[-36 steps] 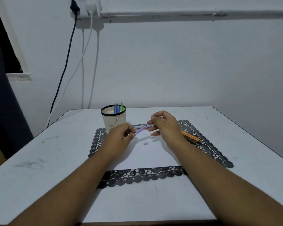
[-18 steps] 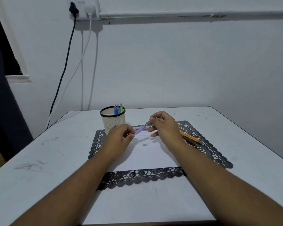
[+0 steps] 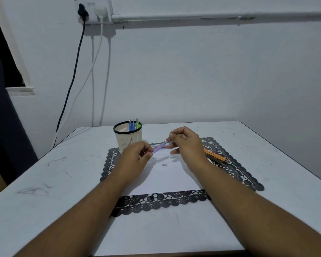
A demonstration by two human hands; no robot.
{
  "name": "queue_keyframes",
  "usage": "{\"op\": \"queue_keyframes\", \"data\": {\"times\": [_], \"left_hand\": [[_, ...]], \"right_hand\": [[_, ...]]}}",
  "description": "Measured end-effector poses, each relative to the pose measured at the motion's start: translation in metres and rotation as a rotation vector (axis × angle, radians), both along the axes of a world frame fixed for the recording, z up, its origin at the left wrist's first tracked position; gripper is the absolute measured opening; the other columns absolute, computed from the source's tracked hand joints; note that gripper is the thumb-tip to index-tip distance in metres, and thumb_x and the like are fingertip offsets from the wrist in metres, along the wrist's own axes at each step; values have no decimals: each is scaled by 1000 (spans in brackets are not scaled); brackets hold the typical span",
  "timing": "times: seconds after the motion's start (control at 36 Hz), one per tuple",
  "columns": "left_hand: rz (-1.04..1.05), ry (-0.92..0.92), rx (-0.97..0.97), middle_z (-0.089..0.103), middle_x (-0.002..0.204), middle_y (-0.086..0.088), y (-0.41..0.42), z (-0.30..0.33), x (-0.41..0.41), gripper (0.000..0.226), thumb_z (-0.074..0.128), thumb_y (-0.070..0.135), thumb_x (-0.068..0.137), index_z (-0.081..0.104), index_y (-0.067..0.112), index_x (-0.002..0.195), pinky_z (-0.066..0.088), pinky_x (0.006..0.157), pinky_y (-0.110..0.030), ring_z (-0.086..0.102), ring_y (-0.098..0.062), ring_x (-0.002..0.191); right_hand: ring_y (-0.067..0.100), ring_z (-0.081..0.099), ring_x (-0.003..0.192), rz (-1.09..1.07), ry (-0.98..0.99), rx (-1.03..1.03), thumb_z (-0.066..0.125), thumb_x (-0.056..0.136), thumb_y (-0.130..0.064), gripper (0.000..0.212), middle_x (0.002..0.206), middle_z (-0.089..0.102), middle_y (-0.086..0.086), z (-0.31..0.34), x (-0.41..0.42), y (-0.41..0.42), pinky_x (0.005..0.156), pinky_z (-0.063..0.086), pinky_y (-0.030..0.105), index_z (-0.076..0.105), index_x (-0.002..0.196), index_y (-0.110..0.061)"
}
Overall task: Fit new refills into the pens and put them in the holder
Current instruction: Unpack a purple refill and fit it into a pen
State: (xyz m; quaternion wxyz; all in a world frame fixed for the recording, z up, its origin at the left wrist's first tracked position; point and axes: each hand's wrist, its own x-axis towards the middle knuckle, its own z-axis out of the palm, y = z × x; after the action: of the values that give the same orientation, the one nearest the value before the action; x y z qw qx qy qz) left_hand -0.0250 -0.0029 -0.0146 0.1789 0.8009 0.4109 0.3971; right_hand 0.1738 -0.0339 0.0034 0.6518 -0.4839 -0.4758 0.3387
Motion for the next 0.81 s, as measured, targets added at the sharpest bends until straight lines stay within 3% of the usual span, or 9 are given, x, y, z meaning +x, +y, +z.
{"op": "queue_keyframes", "data": {"times": [0.08, 0.39, 0.81], "left_hand": [[-7, 0, 15, 67, 89, 9, 0, 0, 0, 7, 67, 15, 98, 70, 21, 98, 43, 65, -13, 58, -4, 81], [-12, 6, 15, 66, 90, 9, 1, 0, 0, 7, 66, 15, 98, 70, 21, 98, 44, 66, -13, 58, -4, 83], [-6, -4, 4, 67, 90, 9, 0, 0, 1, 7, 67, 16, 98, 70, 22, 98, 47, 69, -20, 59, -5, 81]], "right_hand": [[18, 69, 69, 6, 15, 0, 63, 98, -2, 6, 90, 77, 13, 0, 0, 0, 58, 57, 32, 68, 102, -3], [19, 70, 74, -7, 40, 17, 65, 97, -1, 5, 91, 77, 16, -2, -1, 1, 62, 58, 31, 69, 99, -4], [20, 70, 72, 5, 49, 17, 66, 95, 0, 7, 89, 77, 14, -1, -3, -1, 61, 58, 32, 70, 97, -6]]}}
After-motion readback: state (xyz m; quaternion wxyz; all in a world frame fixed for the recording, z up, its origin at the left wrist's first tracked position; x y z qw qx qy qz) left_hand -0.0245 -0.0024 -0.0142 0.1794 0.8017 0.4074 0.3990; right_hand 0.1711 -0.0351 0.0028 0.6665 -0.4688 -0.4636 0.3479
